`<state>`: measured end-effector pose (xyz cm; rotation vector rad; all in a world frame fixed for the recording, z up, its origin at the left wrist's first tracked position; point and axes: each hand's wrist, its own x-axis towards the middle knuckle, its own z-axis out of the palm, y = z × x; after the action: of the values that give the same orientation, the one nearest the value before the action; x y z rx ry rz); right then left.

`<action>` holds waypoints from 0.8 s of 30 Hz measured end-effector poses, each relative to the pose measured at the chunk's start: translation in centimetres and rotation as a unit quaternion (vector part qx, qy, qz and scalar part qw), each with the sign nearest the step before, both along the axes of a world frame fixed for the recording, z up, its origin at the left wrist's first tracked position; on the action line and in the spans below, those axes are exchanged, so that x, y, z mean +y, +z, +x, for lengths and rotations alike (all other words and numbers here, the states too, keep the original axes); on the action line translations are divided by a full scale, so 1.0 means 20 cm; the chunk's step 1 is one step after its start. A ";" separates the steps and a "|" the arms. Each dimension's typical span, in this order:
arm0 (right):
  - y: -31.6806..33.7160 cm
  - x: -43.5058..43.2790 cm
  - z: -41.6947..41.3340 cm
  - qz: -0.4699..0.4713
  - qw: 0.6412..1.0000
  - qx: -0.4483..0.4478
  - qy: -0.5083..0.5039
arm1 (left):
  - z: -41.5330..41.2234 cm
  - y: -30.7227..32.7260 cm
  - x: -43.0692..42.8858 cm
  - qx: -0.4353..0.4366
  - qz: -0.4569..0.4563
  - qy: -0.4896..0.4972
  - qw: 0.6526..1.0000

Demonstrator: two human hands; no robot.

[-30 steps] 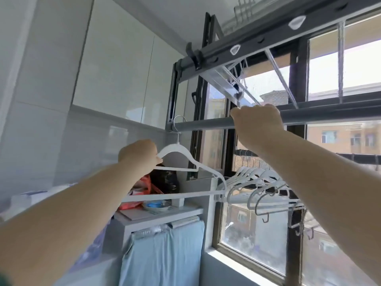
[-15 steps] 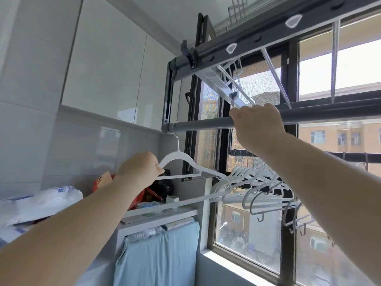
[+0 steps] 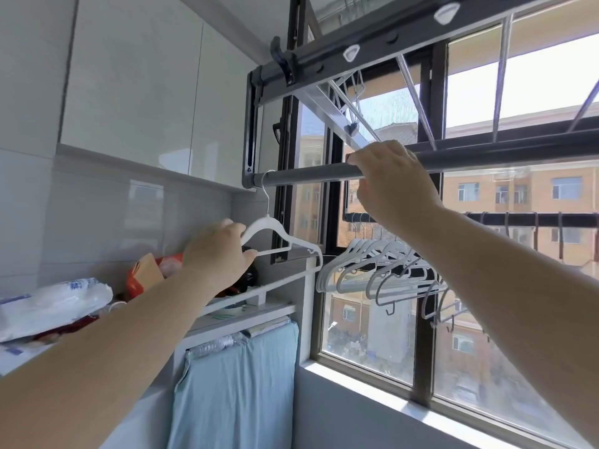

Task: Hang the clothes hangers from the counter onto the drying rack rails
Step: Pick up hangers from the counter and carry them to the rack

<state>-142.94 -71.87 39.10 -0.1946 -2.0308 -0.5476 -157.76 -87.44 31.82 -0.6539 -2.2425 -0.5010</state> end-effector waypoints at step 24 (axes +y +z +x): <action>-0.75 0.19 1.53 -0.181 0.924 -0.240 -0.234 | 1.36 -0.55 0.47 -0.189 0.085 -0.393 0.896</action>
<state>-112.35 -68.13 24.05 -0.8589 -2.5736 -0.5392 -130.50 -77.96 20.91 -1.4784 -2.1623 -1.2971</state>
